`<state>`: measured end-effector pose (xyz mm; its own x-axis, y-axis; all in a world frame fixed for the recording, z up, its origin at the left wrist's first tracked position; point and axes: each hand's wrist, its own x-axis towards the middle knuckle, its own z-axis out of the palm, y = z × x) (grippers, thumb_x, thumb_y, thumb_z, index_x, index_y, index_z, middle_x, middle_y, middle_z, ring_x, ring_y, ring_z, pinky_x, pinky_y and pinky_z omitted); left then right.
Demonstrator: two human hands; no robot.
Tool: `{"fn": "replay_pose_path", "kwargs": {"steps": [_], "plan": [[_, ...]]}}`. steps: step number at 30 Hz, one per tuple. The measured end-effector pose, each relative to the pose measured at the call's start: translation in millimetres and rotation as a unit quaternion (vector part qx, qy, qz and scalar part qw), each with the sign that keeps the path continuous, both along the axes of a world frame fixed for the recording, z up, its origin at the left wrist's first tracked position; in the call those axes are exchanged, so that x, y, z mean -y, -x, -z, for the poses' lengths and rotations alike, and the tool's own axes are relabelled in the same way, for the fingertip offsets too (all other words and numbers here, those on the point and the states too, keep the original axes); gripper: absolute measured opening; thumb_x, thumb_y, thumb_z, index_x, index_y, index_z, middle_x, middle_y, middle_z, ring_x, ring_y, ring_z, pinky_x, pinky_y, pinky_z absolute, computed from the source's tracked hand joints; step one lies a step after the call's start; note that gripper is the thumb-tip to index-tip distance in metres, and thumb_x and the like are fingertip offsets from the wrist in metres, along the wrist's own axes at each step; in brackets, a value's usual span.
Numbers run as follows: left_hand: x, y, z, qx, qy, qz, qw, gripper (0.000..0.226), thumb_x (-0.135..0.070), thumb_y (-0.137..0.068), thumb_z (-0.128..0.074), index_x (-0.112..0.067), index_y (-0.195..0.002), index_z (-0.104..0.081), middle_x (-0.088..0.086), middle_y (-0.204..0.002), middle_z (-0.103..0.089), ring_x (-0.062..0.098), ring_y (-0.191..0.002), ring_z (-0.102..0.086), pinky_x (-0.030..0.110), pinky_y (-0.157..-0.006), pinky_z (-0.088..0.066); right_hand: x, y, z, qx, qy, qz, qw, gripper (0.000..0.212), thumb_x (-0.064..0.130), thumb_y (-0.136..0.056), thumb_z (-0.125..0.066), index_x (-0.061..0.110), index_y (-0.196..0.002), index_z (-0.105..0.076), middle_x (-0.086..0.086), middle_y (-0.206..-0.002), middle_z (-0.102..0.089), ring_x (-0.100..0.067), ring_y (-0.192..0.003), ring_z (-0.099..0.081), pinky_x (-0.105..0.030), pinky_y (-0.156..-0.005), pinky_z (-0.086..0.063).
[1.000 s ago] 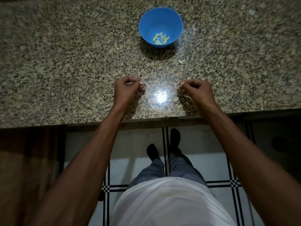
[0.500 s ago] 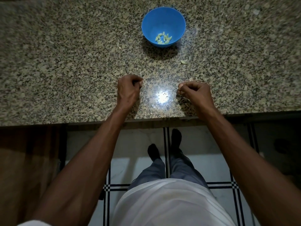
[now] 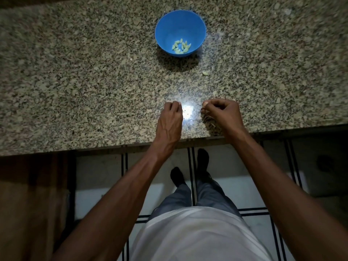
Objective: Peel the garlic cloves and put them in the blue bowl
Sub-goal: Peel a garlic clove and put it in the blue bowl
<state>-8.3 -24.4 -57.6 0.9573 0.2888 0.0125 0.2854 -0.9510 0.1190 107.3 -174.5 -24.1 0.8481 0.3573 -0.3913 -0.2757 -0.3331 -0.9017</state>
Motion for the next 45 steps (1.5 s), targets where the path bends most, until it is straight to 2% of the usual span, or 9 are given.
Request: {"fn": "replay_pose_path", "kwargs": {"steps": [9, 13, 18, 22, 25, 29, 34, 41, 45], "plan": [[-16, -13, -15, 0.032, 0.084, -0.008, 0.996, 0.017, 0.013, -0.078, -0.071, -0.004, -0.075, -0.068, 0.011, -0.083, -0.059, 0.028, -0.08, -0.056, 0.045, -0.057, -0.051, 3, -3, -6, -0.007, 0.005, 0.009, 1.0, 0.008, 0.023, -0.091, -0.08, 0.016, -0.091, -0.083, 0.001, -0.094, -0.081, -0.017, -0.094, -0.078, -0.045, -0.092, -0.062], [-14, -30, -20, 0.08, 0.241, -0.034, 0.967, 0.013, 0.003, -0.086, -0.072, -0.005, -0.091, -0.082, 0.011, -0.09, -0.073, 0.025, -0.08, -0.067, 0.034, -0.072, -0.056, 15, -12, -7, -0.005, -0.001, 0.03, 1.0, 0.011, 0.023, -0.091, -0.08, 0.013, -0.094, -0.083, 0.001, -0.097, -0.081, -0.018, -0.093, -0.079, -0.047, -0.093, -0.063], [1, -41, -19, 0.019, 0.126, 0.131, 0.983, 0.009, 0.003, -0.085, -0.069, -0.005, -0.081, -0.071, 0.01, -0.093, -0.063, 0.028, -0.086, -0.056, 0.049, -0.065, -0.053, 31, -25, -9, -0.01, -0.003, 0.072, 0.997, 0.012, 0.021, -0.094, -0.079, 0.009, -0.094, -0.082, -0.005, -0.092, -0.081, -0.019, -0.089, -0.079, -0.043, -0.09, -0.064], [-2, -24, -12, 0.008, 0.04, 0.197, 0.98, 0.005, -0.001, -0.089, -0.072, -0.002, -0.094, -0.071, 0.013, -0.098, -0.063, 0.03, -0.091, -0.056, 0.043, -0.062, -0.057, 36, -27, -4, -0.011, -0.01, 0.083, 0.996, 0.012, 0.02, -0.092, -0.08, 0.008, -0.092, -0.082, -0.003, -0.096, -0.081, -0.019, -0.092, -0.078, -0.042, -0.09, -0.064], [-15, -4, -15, 0.024, 0.002, 0.221, 0.975, 0.019, -0.01, -0.09, -0.054, -0.004, -0.092, -0.073, 0.012, -0.092, -0.065, 0.03, -0.084, -0.061, 0.038, -0.06, -0.055, 34, -25, -4, -0.018, -0.016, 0.077, 0.997, 0.011, 0.02, -0.093, -0.079, 0.009, -0.093, -0.082, -0.004, -0.093, -0.081, -0.02, -0.091, -0.079, -0.037, -0.085, -0.064], [-31, 2, -24, -0.005, 0.077, 0.128, 0.989, 0.011, 0.002, -0.088, -0.07, -0.005, -0.095, -0.075, 0.013, -0.096, -0.066, 0.03, -0.088, -0.062, 0.043, -0.069, -0.056, 26, -22, -10, -0.027, -0.022, 0.073, 0.997, 0.009, 0.019, -0.094, -0.079, 0.011, -0.092, -0.081, -0.002, -0.091, -0.081, -0.017, -0.089, -0.079, -0.029, -0.078, -0.063], [-20, -33, -27, 0.099, 0.196, -0.005, 0.976, 0.011, -0.004, -0.095, -0.068, -0.004, -0.099, -0.079, 0.01, -0.095, -0.069, 0.023, -0.083, -0.063, 0.034, -0.072, -0.053, 27, -25, -14, -0.039, -0.034, 0.078, 0.996, 0.013, 0.019, -0.094, -0.078, 0.006, -0.092, -0.08, 0.0, -0.097, -0.081, -0.019, -0.09, -0.079, -0.032, -0.081, -0.064], [17, -115, -34, 0.115, 0.193, 0.04, 0.973, 0.015, -0.001, -0.092, -0.068, -0.002, -0.101, -0.078, 0.013, -0.098, -0.068, 0.029, -0.092, -0.062, 0.042, -0.077, -0.053, 35, -34, -12, -0.041, -0.028, 0.102, 0.994, 0.014, 0.021, -0.093, -0.079, 0.007, -0.092, -0.081, -0.004, -0.091, -0.081, -0.018, -0.087, -0.078, -0.029, -0.075, -0.061], [18, -121, -25, 0.051, 0.13, 0.131, 0.981, 0.014, -0.004, -0.094, -0.064, -0.006, -0.08, -0.069, 0.01, -0.09, -0.061, 0.027, -0.086, -0.054, 0.048, -0.071, -0.051, 41, -43, -9, -0.049, -0.04, 0.115, 0.991, 0.012, 0.019, -0.093, -0.079, 0.008, -0.092, -0.081, -0.003, -0.091, -0.082, -0.022, -0.089, -0.079, -0.034, -0.08, -0.063]]}}
